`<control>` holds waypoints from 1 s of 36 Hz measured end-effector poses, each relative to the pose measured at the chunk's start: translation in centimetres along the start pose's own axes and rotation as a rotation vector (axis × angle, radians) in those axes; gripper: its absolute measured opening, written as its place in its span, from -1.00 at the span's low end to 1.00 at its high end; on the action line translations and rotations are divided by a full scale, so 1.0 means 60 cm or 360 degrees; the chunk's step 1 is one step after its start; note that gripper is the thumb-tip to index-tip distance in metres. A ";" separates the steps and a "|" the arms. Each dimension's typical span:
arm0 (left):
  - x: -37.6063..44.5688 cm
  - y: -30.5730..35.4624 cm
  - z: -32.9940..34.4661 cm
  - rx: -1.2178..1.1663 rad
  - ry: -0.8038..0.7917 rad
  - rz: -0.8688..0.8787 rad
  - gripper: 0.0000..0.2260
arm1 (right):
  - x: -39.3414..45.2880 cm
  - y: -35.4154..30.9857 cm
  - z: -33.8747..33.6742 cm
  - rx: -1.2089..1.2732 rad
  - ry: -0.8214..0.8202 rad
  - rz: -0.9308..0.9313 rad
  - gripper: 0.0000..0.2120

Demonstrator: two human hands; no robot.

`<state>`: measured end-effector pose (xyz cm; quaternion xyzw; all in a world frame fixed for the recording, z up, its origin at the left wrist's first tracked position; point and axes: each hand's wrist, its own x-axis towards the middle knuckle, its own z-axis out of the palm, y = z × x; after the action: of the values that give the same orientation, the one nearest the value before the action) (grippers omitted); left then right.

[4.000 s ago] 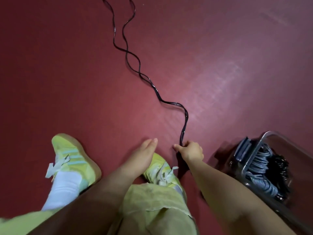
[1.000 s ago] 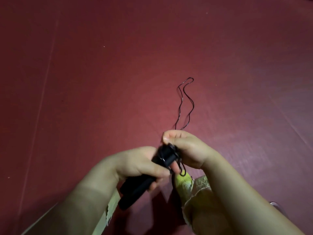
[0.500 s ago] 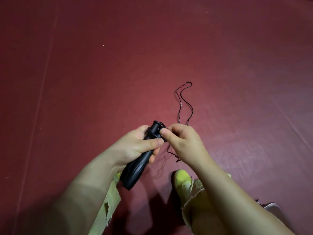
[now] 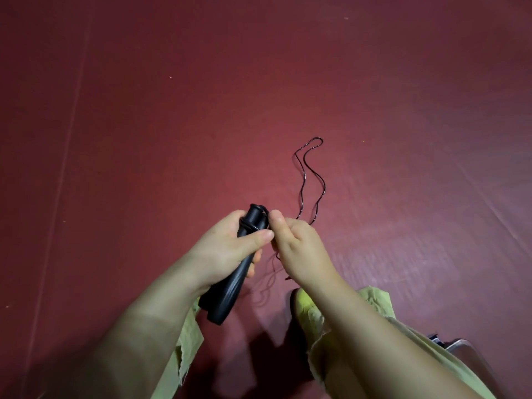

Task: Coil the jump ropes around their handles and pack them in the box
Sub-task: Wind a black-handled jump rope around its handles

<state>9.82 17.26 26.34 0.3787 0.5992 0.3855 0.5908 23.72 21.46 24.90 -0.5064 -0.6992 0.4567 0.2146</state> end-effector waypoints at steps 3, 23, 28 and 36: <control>0.003 0.000 -0.011 0.0033 0.0044 -0.0023 -0.90 | 0.002 -0.006 -0.021 -0.0025 -0.0095 -0.0106 -0.47; 0.011 -0.035 -0.041 0.0722 0.0073 -0.0258 -0.83 | -0.010 -0.028 -0.129 -0.1028 -0.0555 -0.0144 -0.80; -0.002 -0.039 -0.014 0.0916 -0.0109 -0.0284 -0.83 | -0.020 -0.042 -0.123 -0.0753 -0.0514 -0.0333 -0.95; -0.042 -0.006 0.050 0.0884 -0.0751 -0.0248 -0.87 | 0.003 -0.030 -0.101 -0.0041 -0.0718 -0.0105 -0.85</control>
<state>12.87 14.86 27.03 0.5563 0.5553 0.0643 0.6149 27.37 24.06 29.40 -0.3711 -0.7514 0.5422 0.0613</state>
